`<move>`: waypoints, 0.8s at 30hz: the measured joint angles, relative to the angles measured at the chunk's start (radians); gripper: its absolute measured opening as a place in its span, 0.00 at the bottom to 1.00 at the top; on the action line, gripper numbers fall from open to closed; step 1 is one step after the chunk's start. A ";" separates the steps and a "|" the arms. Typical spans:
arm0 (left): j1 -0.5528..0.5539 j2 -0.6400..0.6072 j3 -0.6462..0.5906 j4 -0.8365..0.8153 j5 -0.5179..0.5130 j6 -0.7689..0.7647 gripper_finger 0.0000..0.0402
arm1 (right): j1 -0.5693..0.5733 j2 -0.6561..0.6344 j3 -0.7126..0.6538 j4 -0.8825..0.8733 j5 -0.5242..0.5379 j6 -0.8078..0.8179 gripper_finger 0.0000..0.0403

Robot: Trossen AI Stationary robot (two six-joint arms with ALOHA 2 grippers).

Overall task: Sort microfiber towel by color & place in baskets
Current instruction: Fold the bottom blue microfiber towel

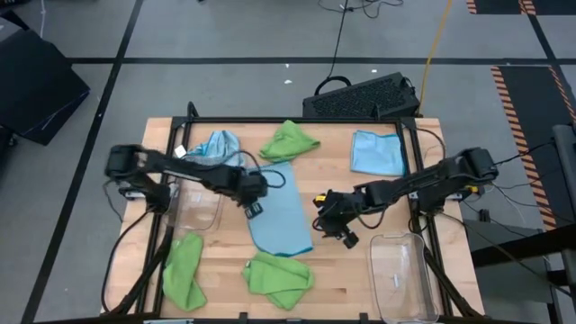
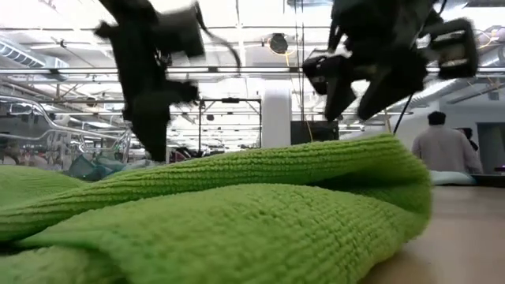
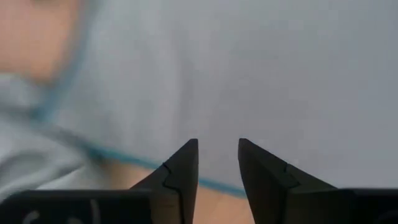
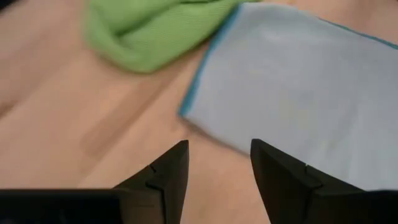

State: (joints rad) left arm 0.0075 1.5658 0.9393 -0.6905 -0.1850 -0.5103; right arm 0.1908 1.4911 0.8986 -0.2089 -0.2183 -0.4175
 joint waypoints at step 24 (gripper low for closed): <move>-0.343 -0.105 0.001 0.260 -0.079 -0.271 0.29 | 0.052 0.220 0.006 0.288 0.127 0.134 0.41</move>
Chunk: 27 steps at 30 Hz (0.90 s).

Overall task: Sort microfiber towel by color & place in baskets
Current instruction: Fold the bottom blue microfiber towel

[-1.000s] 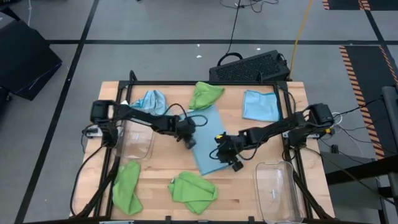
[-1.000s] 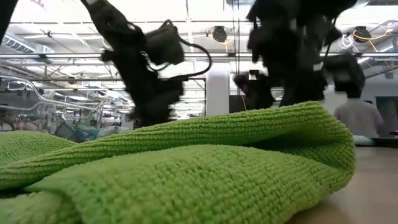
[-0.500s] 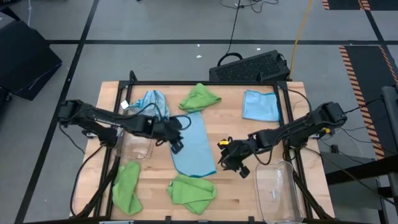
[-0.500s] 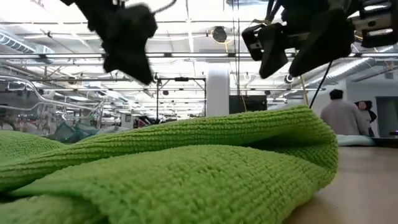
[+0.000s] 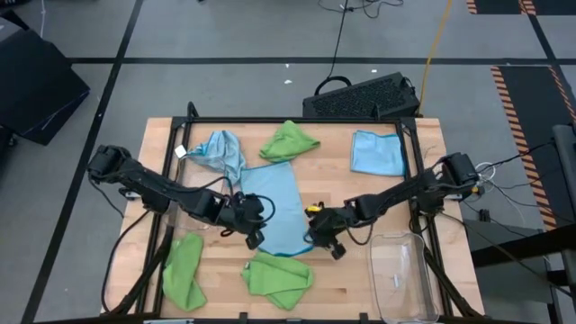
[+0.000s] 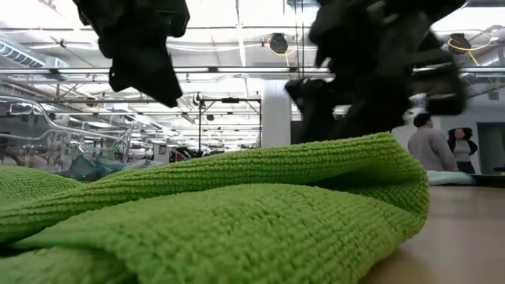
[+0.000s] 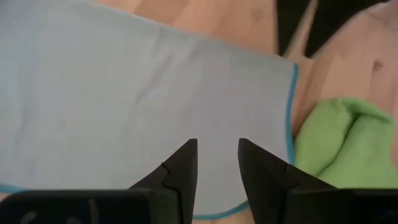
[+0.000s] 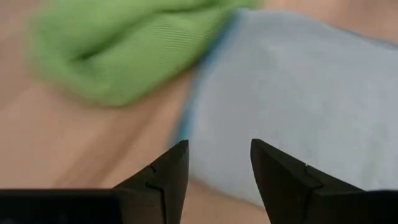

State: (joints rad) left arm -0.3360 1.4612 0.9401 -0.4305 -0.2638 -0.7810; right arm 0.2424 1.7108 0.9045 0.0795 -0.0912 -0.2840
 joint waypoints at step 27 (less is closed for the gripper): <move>-0.041 -0.001 0.000 0.026 -0.061 0.039 0.50 | -0.311 -0.081 -0.019 -0.168 0.145 -0.127 0.41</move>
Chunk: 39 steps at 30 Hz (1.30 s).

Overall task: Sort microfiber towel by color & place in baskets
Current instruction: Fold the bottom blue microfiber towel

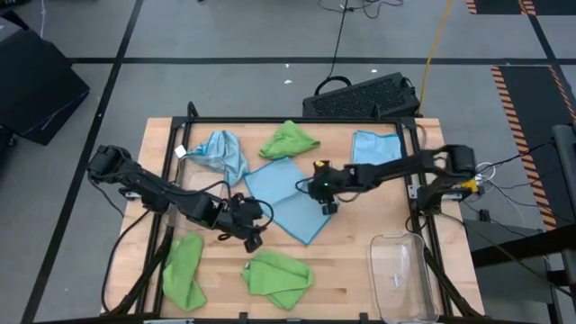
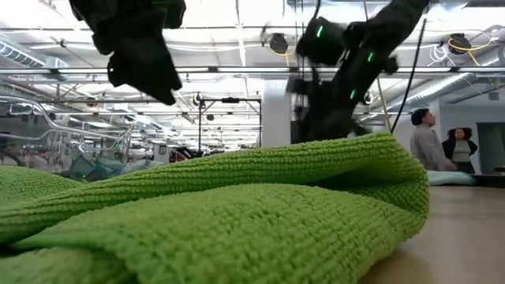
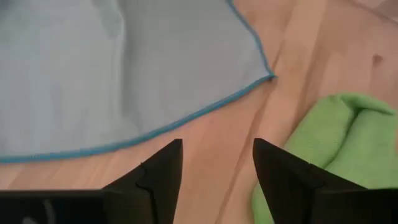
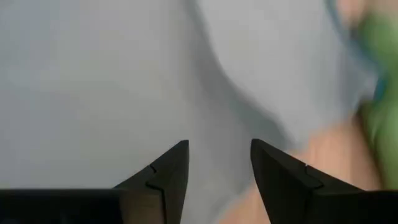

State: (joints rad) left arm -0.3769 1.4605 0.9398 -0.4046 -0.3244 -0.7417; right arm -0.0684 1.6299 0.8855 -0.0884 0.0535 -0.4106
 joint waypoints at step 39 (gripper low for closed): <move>0.040 0.604 0.449 0.266 -0.039 0.284 0.50 | 0.147 0.012 -0.165 0.072 -0.140 -0.066 0.40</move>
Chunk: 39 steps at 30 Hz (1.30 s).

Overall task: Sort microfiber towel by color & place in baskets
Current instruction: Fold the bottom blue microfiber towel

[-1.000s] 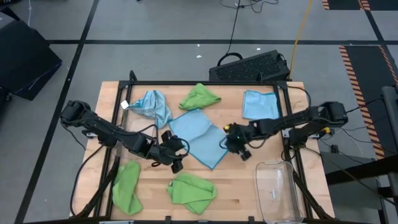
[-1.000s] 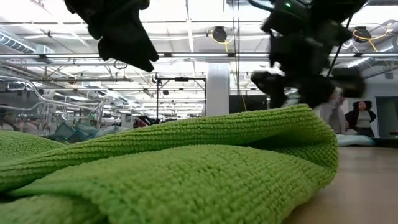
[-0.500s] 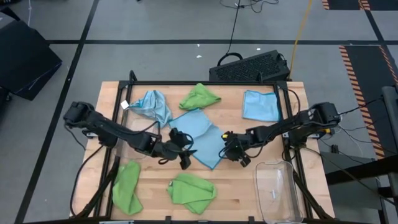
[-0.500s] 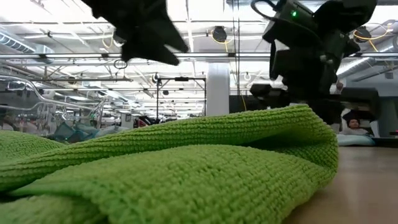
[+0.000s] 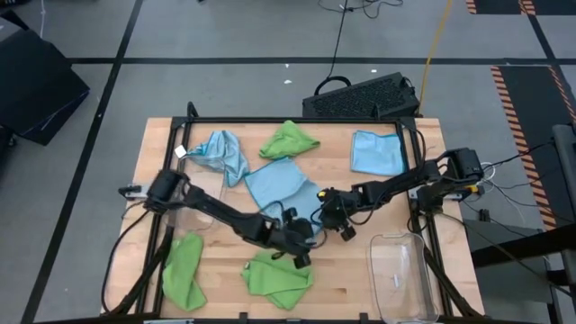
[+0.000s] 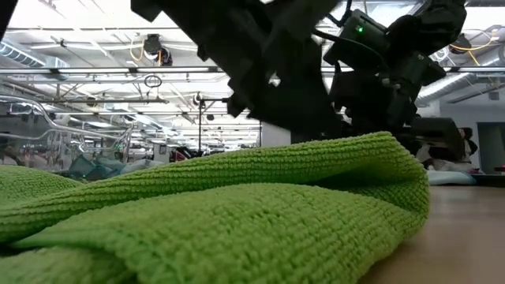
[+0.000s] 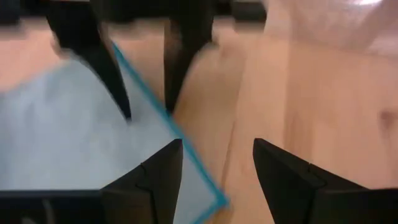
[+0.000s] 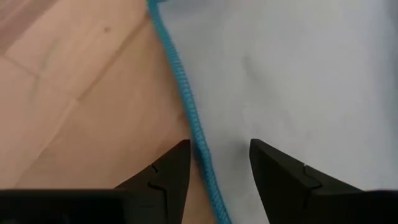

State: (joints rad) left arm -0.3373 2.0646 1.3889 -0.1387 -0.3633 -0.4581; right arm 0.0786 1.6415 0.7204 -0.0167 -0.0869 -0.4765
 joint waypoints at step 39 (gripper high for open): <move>0.015 0.115 0.084 -0.166 0.043 -0.283 0.01 | -0.060 -0.326 -0.001 -0.311 0.062 0.118 0.40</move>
State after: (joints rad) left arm -0.3220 2.1795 1.4734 -0.3048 -0.3207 -0.7413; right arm 0.0190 1.3151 0.7192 -0.3277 -0.0251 -0.3585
